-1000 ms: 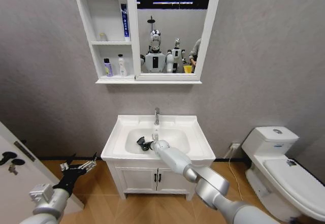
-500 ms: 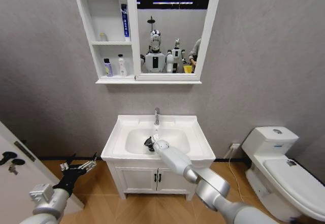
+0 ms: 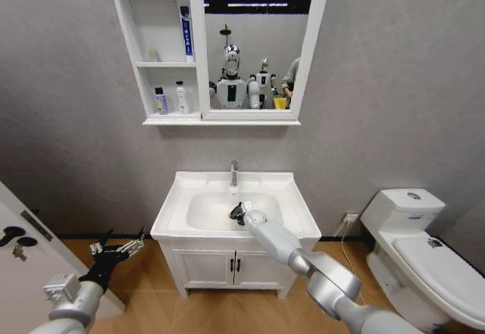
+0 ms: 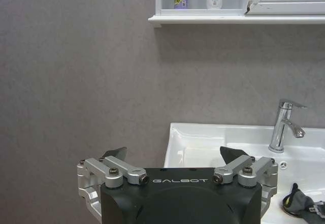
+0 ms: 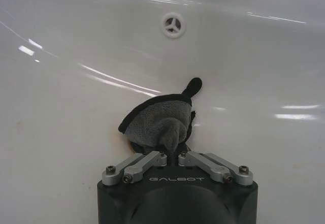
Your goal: Move facial cleanser and shampoo from washbasin to cabinet, then wipe washbasin with towel.
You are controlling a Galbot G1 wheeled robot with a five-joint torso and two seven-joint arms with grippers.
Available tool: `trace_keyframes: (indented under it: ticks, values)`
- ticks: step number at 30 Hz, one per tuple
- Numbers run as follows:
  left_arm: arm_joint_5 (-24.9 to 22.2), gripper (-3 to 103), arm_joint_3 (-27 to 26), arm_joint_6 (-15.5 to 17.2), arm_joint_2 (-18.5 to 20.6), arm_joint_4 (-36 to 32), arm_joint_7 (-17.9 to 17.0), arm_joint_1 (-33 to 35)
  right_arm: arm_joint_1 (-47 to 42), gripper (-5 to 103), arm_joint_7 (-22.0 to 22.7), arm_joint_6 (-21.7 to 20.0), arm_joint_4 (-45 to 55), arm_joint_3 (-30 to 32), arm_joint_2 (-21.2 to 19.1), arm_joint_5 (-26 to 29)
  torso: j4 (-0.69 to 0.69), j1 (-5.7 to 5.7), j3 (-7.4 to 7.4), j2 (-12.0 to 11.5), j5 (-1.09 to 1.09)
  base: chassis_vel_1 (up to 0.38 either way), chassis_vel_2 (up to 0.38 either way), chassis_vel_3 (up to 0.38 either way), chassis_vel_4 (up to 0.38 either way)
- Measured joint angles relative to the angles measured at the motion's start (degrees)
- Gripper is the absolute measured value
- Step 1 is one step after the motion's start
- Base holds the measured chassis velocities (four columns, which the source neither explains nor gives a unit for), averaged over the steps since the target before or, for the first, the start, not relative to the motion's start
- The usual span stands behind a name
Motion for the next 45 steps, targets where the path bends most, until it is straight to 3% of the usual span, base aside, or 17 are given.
trace_keyframes:
  ticks: [9,15,19,23,25,29,30,40,45]
  values:
    - [0.0,100,0.0,0.0,0.0,0.0,0.0,0.0,0.8,5,-2.1,-0.3,-0.6,-0.9,4.2,4.6,0.02,0.01,0.02,0.0,0.02,0.0,0.0,0.0,0.0]
    - [0.0,100,0.0,0.0,0.0,0.0,0.0,0.0,1.8,5,-4.2,-1.1,-1.6,-1.5,4.7,9.2,0.02,0.01,0.02,0.0,0.01,0.0,0.0,0.0,0.0]
    - [0.0,100,0.0,0.0,0.0,0.0,0.0,0.0,1.7,5,-5.2,-0.6,-2.3,-1.3,4.7,9.4,0.02,0.0,0.01,0.0,0.02,0.0,0.0,0.0,0.0]
    - [0.0,100,0.0,0.0,0.0,0.0,0.0,0.0,1.1,5,-4.2,-0.2,-2.4,-0.9,4.7,5.9,0.04,0.0,0.0,0.0,0.03,0.0,0.0,0.0,0.0]
    - [0.0,100,0.0,0.0,0.0,0.0,0.0,0.0,0.5,5,-1.8,-0.2,-1.3,-1.0,4.6,1.3,0.04,0.0,0.01,0.0,0.03,0.0,0.0,0.0,0.0]
    - [0.0,100,0.0,0.0,0.0,0.0,0.0,0.0,0.3,5,-0.2,-0.6,0.0,-2.1,2.1,-2.5,0.03,0.0,0.01,0.0,0.01,0.0,0.0,0.0,0.0]
    - [0.0,100,0.0,0.0,0.0,0.0,0.0,0.0,0.3,5,0.1,-0.7,0.0,-2.2,1.8,-2.7,-0.02,0.0,0.01,0.0,0.0,0.0,0.0,0.0,0.0]
    - [0.0,100,0.0,0.0,0.0,0.0,0.0,0.0,1.7,5,0.6,-0.6,-2.4,-1.0,0.7,-5.2,0.02,0.02,0.01,0.0,0.02,0.0,0.0,0.0,0.0]
    - [0.0,100,0.0,0.0,0.0,0.0,0.0,0.0,1.3,5,-0.1,-0.5,-2.4,-1.0,1.5,-3.3,-0.05,0.01,0.01,0.0,-0.01,0.0,0.0,0.0,0.0]
